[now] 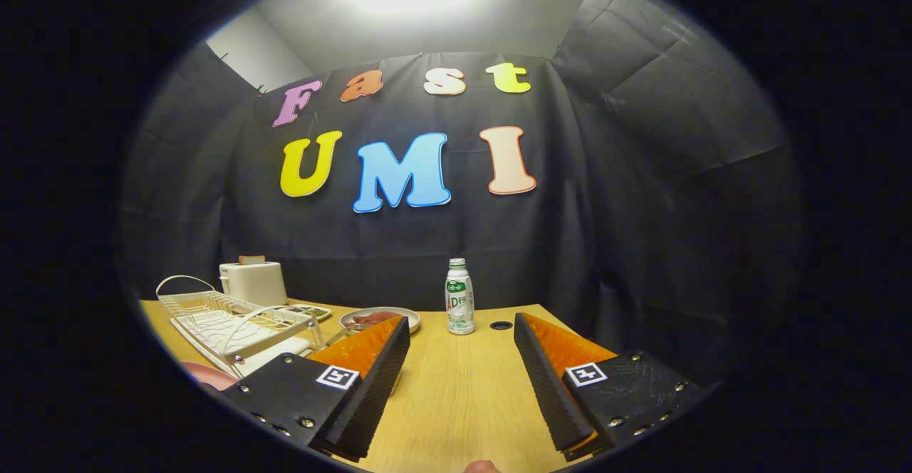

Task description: Take the plate from the dish rack, then take the spoon from the basket and place it into the plate.

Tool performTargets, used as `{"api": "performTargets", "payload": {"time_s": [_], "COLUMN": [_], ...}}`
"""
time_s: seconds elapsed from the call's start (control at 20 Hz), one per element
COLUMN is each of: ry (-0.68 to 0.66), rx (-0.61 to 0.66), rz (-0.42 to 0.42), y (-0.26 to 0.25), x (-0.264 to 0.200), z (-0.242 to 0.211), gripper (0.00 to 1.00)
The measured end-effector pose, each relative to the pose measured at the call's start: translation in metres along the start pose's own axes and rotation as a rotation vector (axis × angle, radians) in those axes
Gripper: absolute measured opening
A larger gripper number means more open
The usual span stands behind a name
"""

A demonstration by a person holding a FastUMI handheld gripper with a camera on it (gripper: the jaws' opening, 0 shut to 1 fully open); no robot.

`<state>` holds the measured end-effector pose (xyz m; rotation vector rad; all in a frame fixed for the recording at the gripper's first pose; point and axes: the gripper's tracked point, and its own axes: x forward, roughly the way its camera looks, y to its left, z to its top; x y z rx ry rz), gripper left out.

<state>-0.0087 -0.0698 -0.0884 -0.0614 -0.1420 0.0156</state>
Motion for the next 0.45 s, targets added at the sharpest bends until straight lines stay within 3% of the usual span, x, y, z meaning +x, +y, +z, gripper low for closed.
{"api": "performTargets", "payload": {"time_s": [0.25, 0.45], "ry": [0.039, 0.136], "rx": [0.031, 0.011], "rz": [-0.029, -0.021], "y": [-0.031, -0.027], "x": [0.017, 0.02], "z": [-0.029, -0.067], "gripper": [0.9, 0.91]}}
